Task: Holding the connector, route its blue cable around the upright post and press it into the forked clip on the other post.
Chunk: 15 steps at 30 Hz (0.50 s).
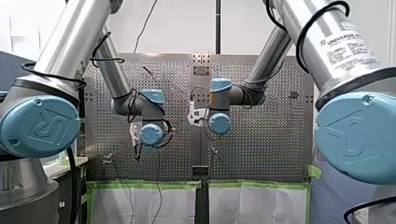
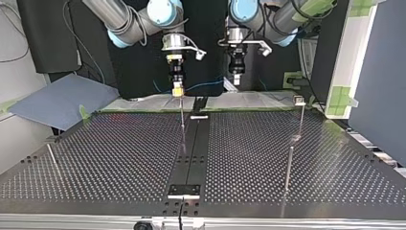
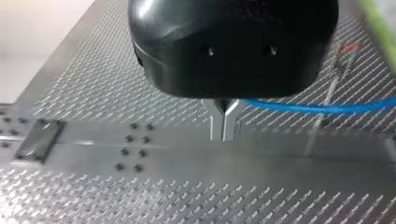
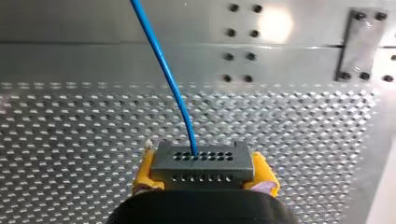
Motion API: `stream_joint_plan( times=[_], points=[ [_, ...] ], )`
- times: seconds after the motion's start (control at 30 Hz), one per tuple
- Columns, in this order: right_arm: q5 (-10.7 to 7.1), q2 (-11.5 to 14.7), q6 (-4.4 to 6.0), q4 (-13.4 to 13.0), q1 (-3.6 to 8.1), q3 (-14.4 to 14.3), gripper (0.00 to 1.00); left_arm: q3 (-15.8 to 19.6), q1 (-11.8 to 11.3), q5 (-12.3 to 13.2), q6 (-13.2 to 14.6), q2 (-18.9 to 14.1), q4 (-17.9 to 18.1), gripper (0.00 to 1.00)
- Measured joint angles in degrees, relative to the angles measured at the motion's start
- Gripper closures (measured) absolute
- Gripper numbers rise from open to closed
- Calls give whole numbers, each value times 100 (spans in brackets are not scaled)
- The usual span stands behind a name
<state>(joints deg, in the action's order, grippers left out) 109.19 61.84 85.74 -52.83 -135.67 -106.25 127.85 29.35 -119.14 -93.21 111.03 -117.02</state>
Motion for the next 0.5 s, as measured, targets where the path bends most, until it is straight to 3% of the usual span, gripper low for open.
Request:
stream_joint_plan(
  times=[0.2, 0.5],
  points=[
    [-252, 299, -9, 299, 122, 166, 100, -279, -228, -104, -9, -280, -277, 100],
    [-721, 774, 52, 773, 317, 453, 100, -683, -304, -382, -53, -683, -682, 100]
  ],
)
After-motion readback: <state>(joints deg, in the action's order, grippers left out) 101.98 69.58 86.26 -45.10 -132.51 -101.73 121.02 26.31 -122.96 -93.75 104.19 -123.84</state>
